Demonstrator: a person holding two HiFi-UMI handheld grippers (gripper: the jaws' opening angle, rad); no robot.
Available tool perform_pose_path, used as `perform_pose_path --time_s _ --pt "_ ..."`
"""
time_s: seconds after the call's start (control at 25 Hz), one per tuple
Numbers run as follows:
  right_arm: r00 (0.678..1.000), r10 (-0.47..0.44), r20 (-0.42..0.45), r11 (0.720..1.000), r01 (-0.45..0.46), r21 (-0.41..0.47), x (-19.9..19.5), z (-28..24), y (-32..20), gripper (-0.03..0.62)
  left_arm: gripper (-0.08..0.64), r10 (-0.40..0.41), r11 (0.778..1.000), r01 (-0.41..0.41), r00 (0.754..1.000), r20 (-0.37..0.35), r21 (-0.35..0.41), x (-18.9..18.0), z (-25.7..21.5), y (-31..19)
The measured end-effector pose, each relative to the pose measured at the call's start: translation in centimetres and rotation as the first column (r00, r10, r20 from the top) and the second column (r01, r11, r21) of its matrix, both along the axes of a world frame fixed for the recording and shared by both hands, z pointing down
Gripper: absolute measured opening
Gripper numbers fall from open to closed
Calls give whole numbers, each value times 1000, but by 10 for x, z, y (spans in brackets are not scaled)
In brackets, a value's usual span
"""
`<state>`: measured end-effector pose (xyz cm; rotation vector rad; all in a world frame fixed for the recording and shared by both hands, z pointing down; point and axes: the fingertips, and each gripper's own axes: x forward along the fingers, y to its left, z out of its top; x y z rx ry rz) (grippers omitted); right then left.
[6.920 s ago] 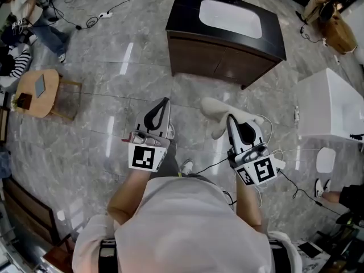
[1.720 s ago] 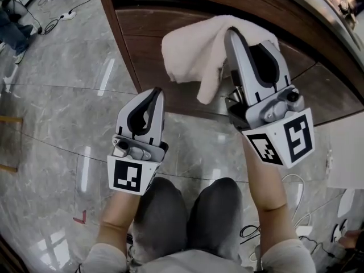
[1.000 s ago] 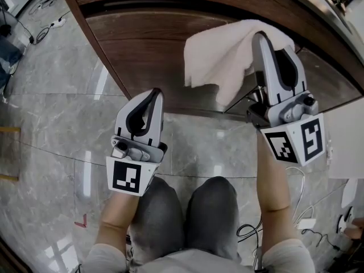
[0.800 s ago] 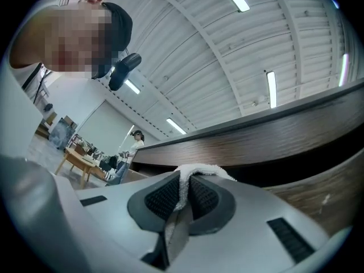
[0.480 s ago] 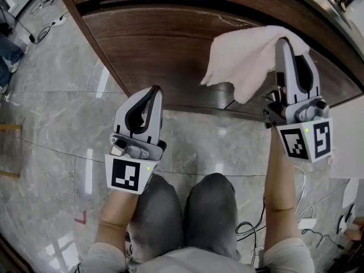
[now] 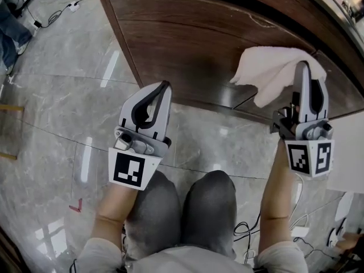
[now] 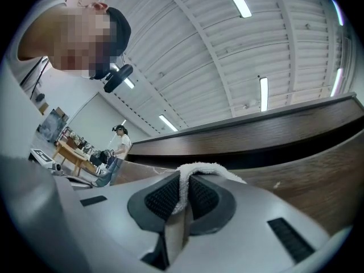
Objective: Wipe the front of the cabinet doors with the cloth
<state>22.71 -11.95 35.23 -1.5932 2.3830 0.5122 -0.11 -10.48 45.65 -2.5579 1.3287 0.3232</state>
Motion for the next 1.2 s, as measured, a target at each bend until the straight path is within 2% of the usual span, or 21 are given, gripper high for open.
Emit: perform_pose_path --time_s 0.16,0.36,0.76,0.84,1.04,1.2 --pt "999 -42 7 999 42 -21 -29 8 15 52 17 -23 1000 23 1000 -2 -13 -17 -6 0" --pt "985 -170 39 985 170 -11 -89 11 23 52 17 -54 998 54 998 13 -16 -47 -1 2" --pt "913 -408 8 913 408 -1 -222 32 -3 52 17 -119 992 120 992 28 -40 -94 23 3" --pt "905 -425 4 905 425 -16 -247 38 -13 52 17 -134 990 135 991 24 -42 -104 27 3" --pt "921 -386 61 920 389 -48 -277 45 -40 52 17 -149 988 150 989 23 -41 -119 27 4" --pt "919 -393 40 918 394 -51 -300 47 -45 52 17 -166 985 167 986 15 -37 -131 26 4"
